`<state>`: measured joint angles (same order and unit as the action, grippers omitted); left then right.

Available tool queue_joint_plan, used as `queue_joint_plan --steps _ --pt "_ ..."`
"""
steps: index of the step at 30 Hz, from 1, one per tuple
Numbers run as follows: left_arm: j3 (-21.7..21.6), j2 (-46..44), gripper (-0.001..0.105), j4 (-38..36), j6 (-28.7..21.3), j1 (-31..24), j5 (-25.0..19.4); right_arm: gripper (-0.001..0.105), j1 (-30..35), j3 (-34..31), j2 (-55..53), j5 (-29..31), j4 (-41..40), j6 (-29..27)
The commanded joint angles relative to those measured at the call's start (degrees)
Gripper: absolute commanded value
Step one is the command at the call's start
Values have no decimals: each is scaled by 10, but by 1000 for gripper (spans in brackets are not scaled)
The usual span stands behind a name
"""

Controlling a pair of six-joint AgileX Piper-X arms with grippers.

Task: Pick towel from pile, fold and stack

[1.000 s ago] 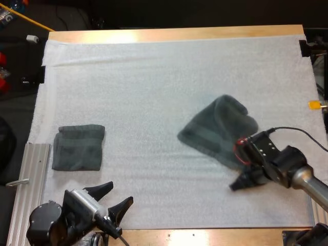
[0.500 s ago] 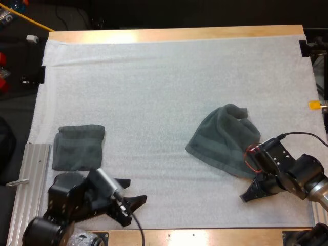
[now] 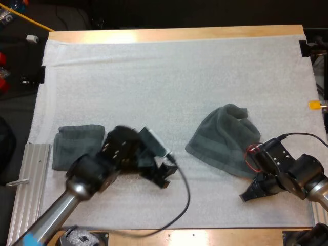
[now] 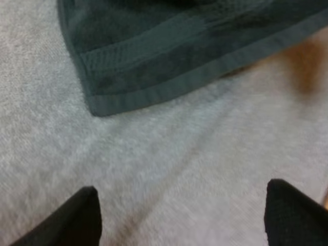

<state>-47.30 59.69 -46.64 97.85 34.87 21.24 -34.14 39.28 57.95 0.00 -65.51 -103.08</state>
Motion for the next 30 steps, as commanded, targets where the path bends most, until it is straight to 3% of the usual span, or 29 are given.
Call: queue_joint_plan --steps 1,7,13,23,30 --pt "-14 17 65 9 -1 3 -14 0 -2 0 -2 0 0 4" --pt "-59 135 65 35 -1 3 -14 0 -2 0 -2 0 0 16" --pt "-78 213 65 84 -1 3 -10 0 -2 0 -2 0 0 27" --pt "-82 308 63 150 -1 3 -18 0 -2 0 -2 0 0 30" --pt "-132 369 60 146 -1 3 -41 0 -2 0 -2 0 0 41"
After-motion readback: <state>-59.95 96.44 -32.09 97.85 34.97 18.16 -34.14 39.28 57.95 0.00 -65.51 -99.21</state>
